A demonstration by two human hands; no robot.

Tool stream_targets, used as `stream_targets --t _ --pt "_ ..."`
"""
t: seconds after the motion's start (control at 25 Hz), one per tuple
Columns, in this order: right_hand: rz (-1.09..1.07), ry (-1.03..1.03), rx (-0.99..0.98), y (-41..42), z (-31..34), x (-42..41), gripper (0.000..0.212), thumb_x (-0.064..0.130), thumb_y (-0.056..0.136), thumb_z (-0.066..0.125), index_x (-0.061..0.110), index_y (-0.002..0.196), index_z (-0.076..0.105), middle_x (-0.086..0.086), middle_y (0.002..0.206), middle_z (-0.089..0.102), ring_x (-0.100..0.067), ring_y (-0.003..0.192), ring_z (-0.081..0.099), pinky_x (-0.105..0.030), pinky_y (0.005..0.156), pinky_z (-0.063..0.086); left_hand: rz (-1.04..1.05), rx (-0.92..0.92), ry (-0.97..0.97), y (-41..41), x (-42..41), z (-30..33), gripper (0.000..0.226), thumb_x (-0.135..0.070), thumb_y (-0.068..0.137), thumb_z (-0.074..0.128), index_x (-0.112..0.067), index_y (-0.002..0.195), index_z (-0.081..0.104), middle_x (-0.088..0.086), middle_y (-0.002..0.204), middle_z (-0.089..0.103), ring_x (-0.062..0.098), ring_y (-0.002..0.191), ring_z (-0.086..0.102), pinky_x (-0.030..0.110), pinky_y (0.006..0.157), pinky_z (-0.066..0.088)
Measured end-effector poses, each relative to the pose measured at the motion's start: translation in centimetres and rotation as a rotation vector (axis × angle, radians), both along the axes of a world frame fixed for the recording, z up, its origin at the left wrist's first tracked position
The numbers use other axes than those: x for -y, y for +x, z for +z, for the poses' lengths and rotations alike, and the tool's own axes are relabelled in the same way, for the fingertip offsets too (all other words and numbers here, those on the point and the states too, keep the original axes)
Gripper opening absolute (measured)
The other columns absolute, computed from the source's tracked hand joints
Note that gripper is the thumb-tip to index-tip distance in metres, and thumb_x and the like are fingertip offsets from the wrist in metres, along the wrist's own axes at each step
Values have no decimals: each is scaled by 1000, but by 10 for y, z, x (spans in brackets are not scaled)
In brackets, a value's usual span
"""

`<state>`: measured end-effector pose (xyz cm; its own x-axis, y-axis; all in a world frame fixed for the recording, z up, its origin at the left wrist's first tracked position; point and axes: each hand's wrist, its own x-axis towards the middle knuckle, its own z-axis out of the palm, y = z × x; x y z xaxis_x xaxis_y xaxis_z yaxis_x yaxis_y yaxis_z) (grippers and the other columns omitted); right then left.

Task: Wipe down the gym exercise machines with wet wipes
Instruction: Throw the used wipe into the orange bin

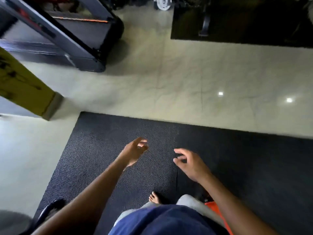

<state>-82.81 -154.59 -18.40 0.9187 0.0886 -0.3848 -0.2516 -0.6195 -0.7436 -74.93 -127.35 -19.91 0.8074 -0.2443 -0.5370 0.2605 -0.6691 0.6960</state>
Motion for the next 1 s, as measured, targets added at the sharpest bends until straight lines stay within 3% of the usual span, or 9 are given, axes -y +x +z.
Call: stream_targets --t 0.2,0.36,0.52,0.6,0.72,0.8,0.92,1.0 --pt "235 62 40 102 6 -85 38 29 95 71 23 132 65 9 133 66 -3 108 68 -28 96 54 292 11 -56 27 -98 11 39 -38 102 63 -26 138 59 -5 131 66 16 106 69 30 78 57" --pt "416 98 67 211 2 -149 31 31 94 71 34 124 66 16 129 67 3 105 67 -31 96 55 524 55 -111 82 -163 24 49 -48 93 62 -28 138 58 -8 121 68 9 105 68 39 95 57" --pt "554 157 121 323 34 -220 29 26 97 69 25 126 66 14 126 67 6 100 65 -12 88 51 676 130 -101 146 -215 51 31 -43 101 64 -33 130 61 -8 118 71 11 102 70 32 82 57" --pt "659 177 129 373 55 -258 31 31 99 66 25 129 64 16 123 65 2 104 66 -18 90 54 776 194 -102 178 -241 65 36 -54 91 70 -37 123 64 -5 115 73 11 94 71 29 75 52" --pt "778 199 141 436 79 -325 28 35 97 67 33 125 65 20 114 66 8 100 64 -18 83 55 941 254 -161 220 -291 87 17 -30 102 65 -32 119 63 4 117 70 14 97 68 20 70 49" --pt "831 215 158 466 86 -368 25 35 96 68 35 121 66 19 112 69 11 98 64 -16 81 55 1037 305 -201 239 -325 96 20 -21 104 61 -24 124 62 4 114 67 16 101 67 17 71 49" --pt "926 221 195 518 91 -449 21 33 96 68 36 117 68 18 106 72 12 97 64 -21 84 57 1177 380 -285 274 -392 100 19 -27 102 65 -28 121 63 8 116 70 17 101 68 28 78 49" --pt "960 211 214 549 94 -503 21 34 96 68 35 117 69 19 104 72 12 96 64 -16 82 54 1240 397 -325 298 -434 100 29 -40 91 70 -31 118 65 7 117 71 16 101 68 33 81 48"
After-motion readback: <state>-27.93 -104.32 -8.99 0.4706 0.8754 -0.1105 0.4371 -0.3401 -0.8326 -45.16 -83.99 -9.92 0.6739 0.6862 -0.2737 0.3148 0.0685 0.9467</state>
